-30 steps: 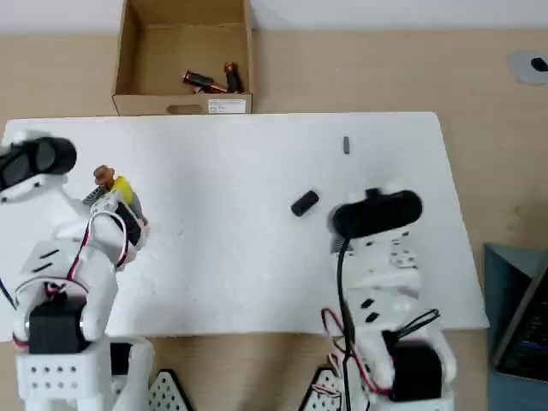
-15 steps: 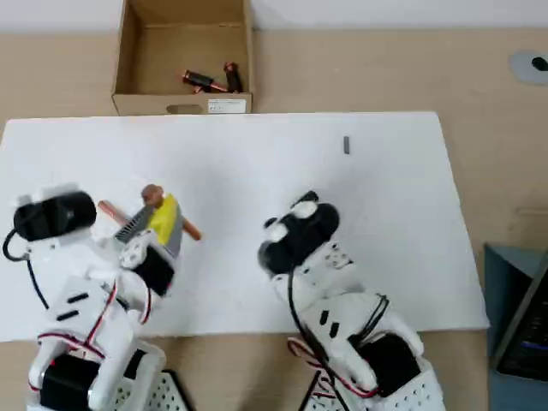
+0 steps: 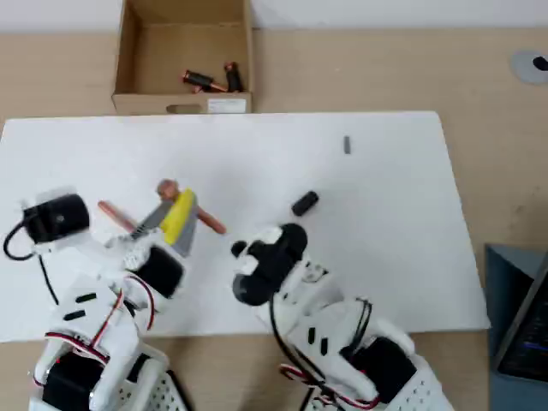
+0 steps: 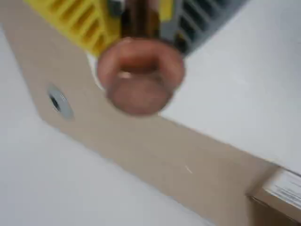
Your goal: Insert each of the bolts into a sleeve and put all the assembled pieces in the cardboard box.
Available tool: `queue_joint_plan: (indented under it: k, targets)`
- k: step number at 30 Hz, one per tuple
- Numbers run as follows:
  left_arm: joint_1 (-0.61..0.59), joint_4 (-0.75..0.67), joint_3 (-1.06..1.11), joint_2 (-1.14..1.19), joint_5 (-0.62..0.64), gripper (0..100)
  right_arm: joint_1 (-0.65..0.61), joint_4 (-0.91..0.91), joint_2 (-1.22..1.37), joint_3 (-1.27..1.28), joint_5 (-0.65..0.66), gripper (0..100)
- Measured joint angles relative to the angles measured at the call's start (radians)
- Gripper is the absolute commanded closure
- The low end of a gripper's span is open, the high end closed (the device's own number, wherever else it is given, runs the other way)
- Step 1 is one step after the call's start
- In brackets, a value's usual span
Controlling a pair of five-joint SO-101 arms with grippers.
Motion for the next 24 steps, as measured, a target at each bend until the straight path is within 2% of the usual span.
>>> queue_joint_plan:
  k: [5, 11, 24]
  targets:
    - [0.041, 0.003, 0.005, -0.002, 0.000, 100, -0.009, 0.000, 0.000, 0.000, 0.000, 98.9]
    - [0.052, 0.072, 0.005, -0.002, -0.020, 100, -0.009, 0.000, 0.000, 0.000, 0.000, 98.9]
    - [0.072, 0.077, 0.060, -0.002, -0.023, 100, -0.012, 0.000, 0.000, -0.002, 0.000, 98.9]
